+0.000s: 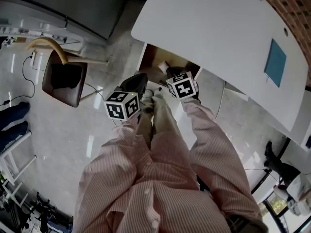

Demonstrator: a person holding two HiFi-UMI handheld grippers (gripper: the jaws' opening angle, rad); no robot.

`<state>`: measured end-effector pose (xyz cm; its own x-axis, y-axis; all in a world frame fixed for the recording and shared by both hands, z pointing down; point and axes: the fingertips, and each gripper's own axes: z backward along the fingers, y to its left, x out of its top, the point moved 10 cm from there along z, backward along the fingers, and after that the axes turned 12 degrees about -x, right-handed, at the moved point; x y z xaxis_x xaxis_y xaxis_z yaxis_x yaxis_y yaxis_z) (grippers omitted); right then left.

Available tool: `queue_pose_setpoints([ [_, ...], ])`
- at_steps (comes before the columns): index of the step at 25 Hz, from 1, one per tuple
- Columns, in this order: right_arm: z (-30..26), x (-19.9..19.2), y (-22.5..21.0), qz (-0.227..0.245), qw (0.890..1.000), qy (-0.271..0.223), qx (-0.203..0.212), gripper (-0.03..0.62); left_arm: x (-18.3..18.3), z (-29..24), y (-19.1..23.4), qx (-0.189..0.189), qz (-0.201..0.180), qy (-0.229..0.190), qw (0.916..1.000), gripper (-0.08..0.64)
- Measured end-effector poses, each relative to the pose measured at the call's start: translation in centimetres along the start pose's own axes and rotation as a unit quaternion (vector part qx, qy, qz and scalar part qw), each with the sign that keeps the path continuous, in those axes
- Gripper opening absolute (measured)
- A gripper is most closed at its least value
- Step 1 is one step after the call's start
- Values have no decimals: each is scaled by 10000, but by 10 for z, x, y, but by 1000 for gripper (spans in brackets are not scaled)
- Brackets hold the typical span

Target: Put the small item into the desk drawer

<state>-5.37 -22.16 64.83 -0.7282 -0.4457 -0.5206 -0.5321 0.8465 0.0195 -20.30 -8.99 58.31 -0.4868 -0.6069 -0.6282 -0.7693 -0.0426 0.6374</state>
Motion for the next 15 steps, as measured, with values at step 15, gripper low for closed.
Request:
queue_pose_setpoints([
  [15, 109, 2, -7, -1303, 9848, -1147, 76, 8, 45, 35, -50, -548, -747, -151, 9956, 0],
])
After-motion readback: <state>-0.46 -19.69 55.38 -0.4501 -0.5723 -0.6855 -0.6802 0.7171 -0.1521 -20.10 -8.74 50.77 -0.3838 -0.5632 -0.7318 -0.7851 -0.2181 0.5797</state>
